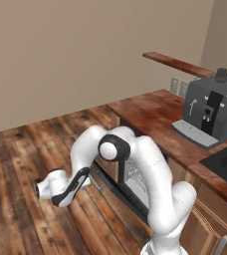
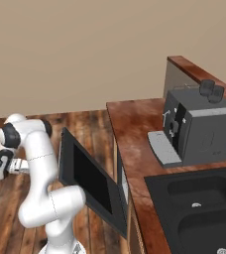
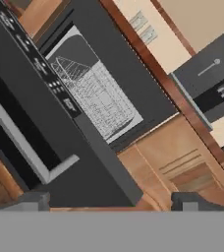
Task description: Open the dishwasher door and pull out the top rack.
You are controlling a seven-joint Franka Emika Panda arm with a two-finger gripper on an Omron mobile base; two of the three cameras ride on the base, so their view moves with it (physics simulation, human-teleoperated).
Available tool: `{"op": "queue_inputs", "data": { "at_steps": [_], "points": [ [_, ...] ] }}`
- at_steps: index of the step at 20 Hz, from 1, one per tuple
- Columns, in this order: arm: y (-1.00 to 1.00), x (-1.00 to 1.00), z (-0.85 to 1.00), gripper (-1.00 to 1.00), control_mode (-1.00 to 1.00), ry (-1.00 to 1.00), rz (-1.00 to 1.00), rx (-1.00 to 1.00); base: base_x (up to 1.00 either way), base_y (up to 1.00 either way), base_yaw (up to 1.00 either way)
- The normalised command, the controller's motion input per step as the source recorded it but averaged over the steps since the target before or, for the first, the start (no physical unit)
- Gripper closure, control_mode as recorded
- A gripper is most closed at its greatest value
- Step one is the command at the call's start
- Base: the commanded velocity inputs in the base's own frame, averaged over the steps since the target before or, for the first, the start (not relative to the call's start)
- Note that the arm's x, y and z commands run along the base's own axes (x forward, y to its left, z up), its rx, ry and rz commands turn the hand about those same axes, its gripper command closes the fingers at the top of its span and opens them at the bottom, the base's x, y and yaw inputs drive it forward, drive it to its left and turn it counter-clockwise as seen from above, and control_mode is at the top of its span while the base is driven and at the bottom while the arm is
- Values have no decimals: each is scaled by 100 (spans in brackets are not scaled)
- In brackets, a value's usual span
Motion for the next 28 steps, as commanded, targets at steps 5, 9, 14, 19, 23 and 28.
{"op": "queue_inputs", "data": {
  "at_steps": [5, 9, 14, 19, 23, 28],
  "points": [
    [1, -36, 100, -100, -100, -27, 0, -4, 0, 0, 0],
    [0, -7, 100, -100, -100, -10, 0, 0, 0, 0, 0],
    [-5, 0, 100, -100, -100, -1, 0, 0, 0, 0, 0],
    [-12, 0, 100, -100, -100, 5, 1, 1, 0, 0, 0],
    [-27, 0, 82, -100, -100, 17, 4, 5, 0, 0, 0],
    [-38, 0, 52, -100, -100, 22, 7, 5, 0, 0, 0]
  ]
}}
